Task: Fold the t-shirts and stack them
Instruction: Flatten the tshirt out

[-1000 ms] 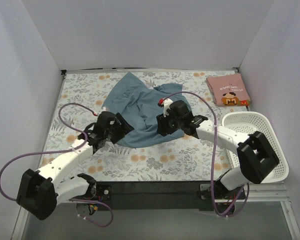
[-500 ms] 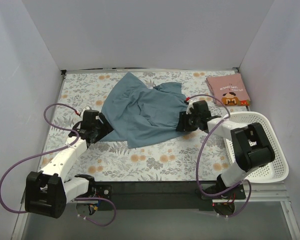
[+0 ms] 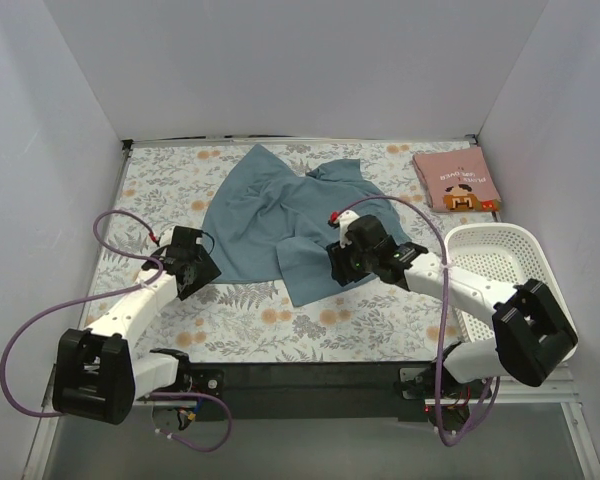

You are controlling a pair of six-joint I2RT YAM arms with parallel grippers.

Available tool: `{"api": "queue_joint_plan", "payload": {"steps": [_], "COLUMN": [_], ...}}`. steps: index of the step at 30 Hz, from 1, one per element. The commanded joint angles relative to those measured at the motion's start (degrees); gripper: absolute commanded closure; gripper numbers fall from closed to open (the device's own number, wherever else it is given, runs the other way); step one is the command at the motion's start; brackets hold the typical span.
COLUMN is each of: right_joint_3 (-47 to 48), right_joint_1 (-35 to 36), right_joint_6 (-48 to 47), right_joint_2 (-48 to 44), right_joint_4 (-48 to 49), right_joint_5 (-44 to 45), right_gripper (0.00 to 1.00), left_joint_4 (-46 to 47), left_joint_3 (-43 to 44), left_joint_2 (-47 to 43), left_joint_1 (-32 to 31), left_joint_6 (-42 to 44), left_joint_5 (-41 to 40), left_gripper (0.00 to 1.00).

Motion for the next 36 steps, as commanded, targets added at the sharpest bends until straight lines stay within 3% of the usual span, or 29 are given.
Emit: {"api": "queue_joint_plan", "payload": {"steps": [1,15,27,36], "right_joint_3": [1.6,5.9,10.1,13.6], "right_joint_1": [9.7,23.9,26.3,26.9], "right_joint_6": [0.1,-2.5,-5.0,-8.3], "right_joint_2": [-0.4,7.2,11.2,13.4], "right_joint_4": [-2.4,-4.2,-7.0,-9.2], "right_joint_5": [4.0,11.3,13.4,14.1], "right_gripper": [0.44,0.40,0.40,0.40], "left_joint_4": [-2.6,-1.9,-2.2,-2.6], "left_joint_3": [2.2,6.9,6.7,9.6], "left_joint_2": [0.6,11.3,16.6,12.3], "left_joint_1": [0.9,2.8,2.8,2.9], "left_joint_6": [-2.7,-6.8,-7.7,-8.6], "left_joint_5": [-7.3,-8.8,-8.8,-9.7], "left_gripper": [0.38,0.43,0.51,0.48]}}
